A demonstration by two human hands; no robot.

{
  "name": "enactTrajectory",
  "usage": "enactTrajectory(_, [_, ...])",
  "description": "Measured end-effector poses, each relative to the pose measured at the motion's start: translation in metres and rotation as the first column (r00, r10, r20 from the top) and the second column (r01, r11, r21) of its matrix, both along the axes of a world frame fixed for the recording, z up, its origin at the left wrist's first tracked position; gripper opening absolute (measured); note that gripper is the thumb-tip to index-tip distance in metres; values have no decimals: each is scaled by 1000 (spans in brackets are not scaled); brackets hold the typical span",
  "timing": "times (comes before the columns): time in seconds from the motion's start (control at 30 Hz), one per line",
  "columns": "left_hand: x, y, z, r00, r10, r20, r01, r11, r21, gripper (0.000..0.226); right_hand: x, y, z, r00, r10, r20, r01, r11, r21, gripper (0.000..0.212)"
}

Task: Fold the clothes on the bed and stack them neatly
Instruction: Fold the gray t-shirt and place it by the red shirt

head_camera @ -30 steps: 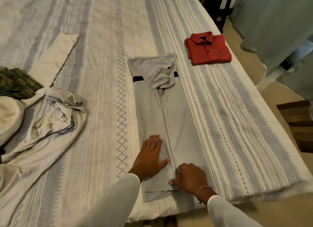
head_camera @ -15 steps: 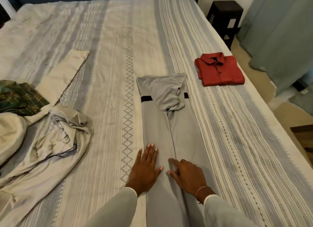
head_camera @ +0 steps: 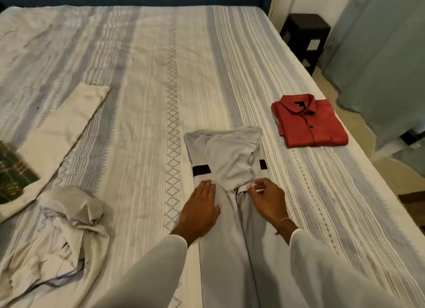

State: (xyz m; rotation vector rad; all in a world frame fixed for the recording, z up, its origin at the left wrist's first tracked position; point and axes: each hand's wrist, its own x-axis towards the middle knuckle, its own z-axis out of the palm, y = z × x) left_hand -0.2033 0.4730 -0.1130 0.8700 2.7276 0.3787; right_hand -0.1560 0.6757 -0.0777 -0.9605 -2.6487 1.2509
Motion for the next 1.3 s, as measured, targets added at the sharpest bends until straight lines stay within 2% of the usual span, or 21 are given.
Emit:
enactTrajectory(0.07, [-36, 15, 0, 999, 27, 38, -28, 999, 32, 79, -34, 10, -4, 1000, -30, 3, 30, 1000, 2, 37])
enactTrajectory(0.2, [-89, 33, -18, 995, 17, 95, -19, 1000, 21, 116, -83, 19, -19, 988, -102, 113, 110, 991, -69, 56])
enactTrajectory(0.3, [-107, 40, -33, 994, 32, 107, -29, 999, -23, 140, -105, 23, -29, 973, -96, 209, 111, 992, -66, 42])
enactTrajectory(0.37, [-107, 41, -40, 997, 23, 80, -20, 999, -32, 146, -110, 23, -32, 965, -118, 235, 162, 971, -177, 35])
enactTrajectory(0.43, [-109, 43, -42, 998, 31, 51, -29, 999, -31, 148, -113, 24, -29, 964, -150, 219, 210, 937, -279, 28])
enactTrajectory(0.6, [-121, 46, -40, 999, 26, 24, -25, 998, -62, 156, -121, 25, -16, 975, -187, 118, 216, 916, -338, 25])
enactTrajectory(0.63, [-122, 47, -41, 999, 27, 25, -26, 997, -67, 157, -125, 25, -17, 963, -231, 139, 268, 876, -400, 27])
enactTrajectory(0.7, [-121, 50, -42, 999, 32, 21, -30, 996, -79, 160, -131, 21, -14, 919, -291, 265, 393, 699, -597, 32])
enactTrajectory(0.73, [-122, 51, -43, 999, 36, 29, -33, 995, -91, 160, -134, 20, -12, 906, -270, 326, 423, 603, -676, 33])
enactTrajectory(0.8, [-123, 53, -42, 999, 38, 38, -34, 994, -101, 161, -141, 20, -10, 900, -212, 381, 434, 523, -734, 31])
enactTrajectory(0.9, [-125, 54, -38, 997, 42, 62, -36, 995, -90, 162, -145, 17, -9, 888, -318, 332, 458, 554, -695, 20])
enactTrajectory(0.93, [-126, 56, -38, 997, 40, 72, -33, 995, -93, 162, -144, 15, -10, 899, -358, 250, 428, 610, -667, 10])
enactTrajectory(0.97, [-126, 57, -37, 996, 35, 80, -27, 995, -99, 163, -143, 12, -11, 919, -366, 146, 377, 706, -600, 3])
enactTrajectory(1.03, [-129, 57, -35, 994, 5, 110, 7, 994, -111, 162, -139, 5, -12, 958, -284, -27, 254, 893, -372, 21])
enactTrajectory(1.1, [-138, 51, -26, 976, -2, 218, 17, 998, -65, 154, -137, -8, -11, 976, -185, -115, 175, 980, -92, 41])
enactTrajectory(1.17, [-150, 44, -16, 930, 63, 361, -107, 989, 103, 124, -139, -24, -14, 991, -41, -126, 68, 973, 220, 53])
enactTrajectory(1.2, [-154, 41, -11, 904, 120, 411, -235, 941, 243, 96, -139, -35, -14, 995, 64, -80, -36, 948, 317, 55])
enactTrajectory(1.27, [-158, 34, -4, 831, 302, 467, -516, 730, 447, 27, -138, -60, -17, 951, 302, 69, -308, 893, 329, 54])
enactTrajectory(1.3, [-159, 32, -1, 756, 364, 544, -632, 620, 464, 19, -135, -70, -21, 908, 395, 141, -419, 858, 296, 54])
